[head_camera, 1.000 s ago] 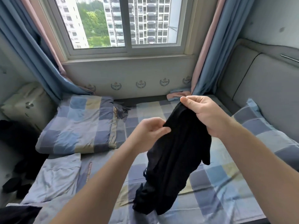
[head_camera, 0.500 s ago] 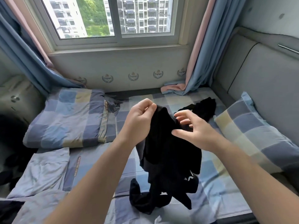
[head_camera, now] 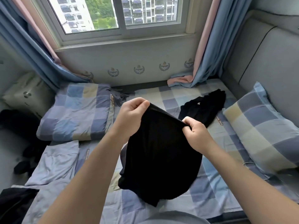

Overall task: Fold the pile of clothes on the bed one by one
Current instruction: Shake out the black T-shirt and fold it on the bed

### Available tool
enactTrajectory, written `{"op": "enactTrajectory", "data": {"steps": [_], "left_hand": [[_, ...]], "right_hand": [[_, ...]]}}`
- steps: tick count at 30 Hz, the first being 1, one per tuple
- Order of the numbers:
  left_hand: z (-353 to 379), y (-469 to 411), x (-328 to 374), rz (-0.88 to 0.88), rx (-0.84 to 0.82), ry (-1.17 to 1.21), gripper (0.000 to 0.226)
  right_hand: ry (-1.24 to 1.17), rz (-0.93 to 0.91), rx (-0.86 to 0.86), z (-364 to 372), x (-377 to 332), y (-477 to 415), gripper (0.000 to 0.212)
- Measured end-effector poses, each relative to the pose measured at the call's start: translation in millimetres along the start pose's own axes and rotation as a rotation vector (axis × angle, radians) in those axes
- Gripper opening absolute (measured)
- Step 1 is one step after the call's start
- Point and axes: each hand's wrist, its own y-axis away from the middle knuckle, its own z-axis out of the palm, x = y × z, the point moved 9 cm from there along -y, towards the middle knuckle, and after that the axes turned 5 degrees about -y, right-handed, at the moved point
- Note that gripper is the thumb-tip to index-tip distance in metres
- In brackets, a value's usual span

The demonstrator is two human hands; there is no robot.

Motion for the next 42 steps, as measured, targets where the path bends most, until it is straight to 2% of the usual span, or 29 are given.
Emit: {"op": "enactTrajectory", "data": {"steps": [4, 8, 10, 12, 13, 15, 16, 18, 19, 21, 22, 24, 28, 31, 34, 36, 38, 39, 40, 42], "left_hand": [[-34, -3, -24, -0.172, 0.187, 0.247, 0.037], [-53, -5, -36, -0.197, 0.260, 0.400, 0.036], [-58, -5, -47, -0.181, 0.310, 0.318, 0.034], [-58, -7, -56, -0.141, 0.327, 0.100, 0.028], [-52, -7, -58, -0.126, 0.287, -0.010, 0.021], [-24, -5, -59, -0.106, 0.103, -0.220, 0.014], [-4, -3, -57, -0.080, -0.029, -0.301, 0.029], [49, 9, -54, -0.039, -0.348, -0.280, 0.060], [75, 18, -53, -0.047, -0.491, -0.213, 0.063], [105, 28, -56, -0.096, -0.617, -0.120, 0.044], [108, 28, -56, -0.108, -0.607, -0.105, 0.039], [106, 24, -54, -0.091, -0.578, -0.091, 0.042], [88, 17, -40, -0.055, -0.511, -0.039, 0.017], [70, 13, -28, -0.090, -0.410, 0.172, 0.020], [39, 4, -24, -0.169, -0.205, 0.377, 0.022], [16, -3, -38, -0.247, -0.025, 0.428, 0.024], [-1, -5, -52, -0.280, 0.135, 0.369, 0.024], [-3, -5, -56, -0.267, 0.163, 0.298, 0.019], [3, -4, -57, -0.248, 0.118, 0.220, 0.019], [34, 5, -59, -0.211, -0.142, 0.065, 0.061]], "right_hand": [[0.164, -0.099, -0.099, -7, 8, 4, 0.013], [0.310, -0.015, 0.003, -38, 48, 5, 0.016], [0.214, 0.097, 0.052, -50, 68, 5, 0.022], [-0.061, 0.155, 0.063, -52, 61, 11, 0.019], [-0.185, 0.152, 0.035, -49, 46, 14, 0.018], [-0.278, 0.096, -0.057, -42, 6, 21, 0.018], [-0.267, 0.050, -0.109, -37, -15, 23, 0.018], [-0.234, -0.031, -0.200, -27, -51, 27, 0.017], [-0.229, -0.051, -0.234, -24, -63, 28, 0.015], [-0.227, -0.076, -0.274, -22, -76, 28, 0.011], [-0.221, -0.083, -0.276, -24, -77, 26, 0.008], [-0.186, -0.069, -0.290, -32, -69, 25, 0.003], [0.123, 0.075, -0.357, -34, -9, 28, 0.012], [0.226, 0.175, -0.247, -40, 50, 31, 0.012], [0.172, 0.308, -0.179, -44, 107, 43, 0.020], [0.057, 0.345, -0.138, -43, 127, 51, 0.028], [-0.170, 0.346, -0.067, -42, 120, 54, 0.025], [-0.283, 0.347, -0.042, -41, 108, 54, 0.024], [-0.344, 0.333, -0.039, -39, 91, 52, 0.026], [-0.376, 0.249, -0.080, -35, 51, 45, 0.029]]}}
